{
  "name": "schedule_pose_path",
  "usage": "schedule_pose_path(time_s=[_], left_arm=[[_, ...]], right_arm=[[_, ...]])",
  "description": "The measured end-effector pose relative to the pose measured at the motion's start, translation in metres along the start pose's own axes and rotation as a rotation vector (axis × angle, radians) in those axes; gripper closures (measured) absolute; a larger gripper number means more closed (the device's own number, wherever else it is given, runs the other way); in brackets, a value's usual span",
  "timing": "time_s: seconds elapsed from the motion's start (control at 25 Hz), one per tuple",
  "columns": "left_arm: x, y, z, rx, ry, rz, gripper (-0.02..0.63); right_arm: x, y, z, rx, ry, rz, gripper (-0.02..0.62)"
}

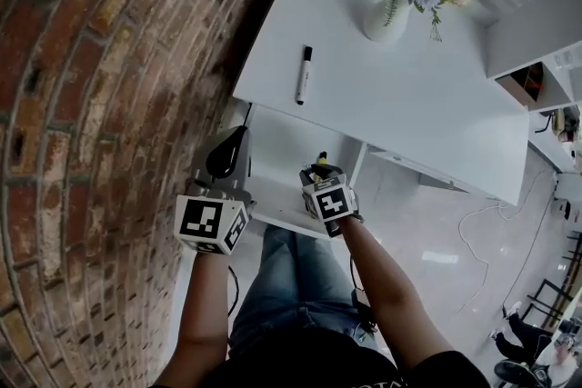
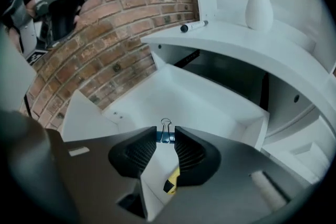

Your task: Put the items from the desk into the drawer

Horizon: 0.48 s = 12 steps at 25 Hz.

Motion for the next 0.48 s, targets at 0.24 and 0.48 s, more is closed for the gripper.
schedule_pose_path(time_s=[0.24, 0.48], left_arm=[[0.003, -0.002, -0.007, 0.008, -0.026, -0.018, 0.604], [0.003, -0.012, -0.009, 0.012, -0.032, -0.007, 0.604]], right_arm=[[0.014, 0.048, -0.006, -0.126, 0.093, 0.004, 0.473], [0.016, 0.085, -0.012, -0.205, 0.159, 0.016, 0.472]])
Point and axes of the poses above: the fingertips, and each gripper's own axes: y forward along the fingers, x to its right, z out of its top, the point moved 10 cm from there along -y, backward along the fingers, and after that the axes turned 14 degrees about y, right-handed, at the moved point
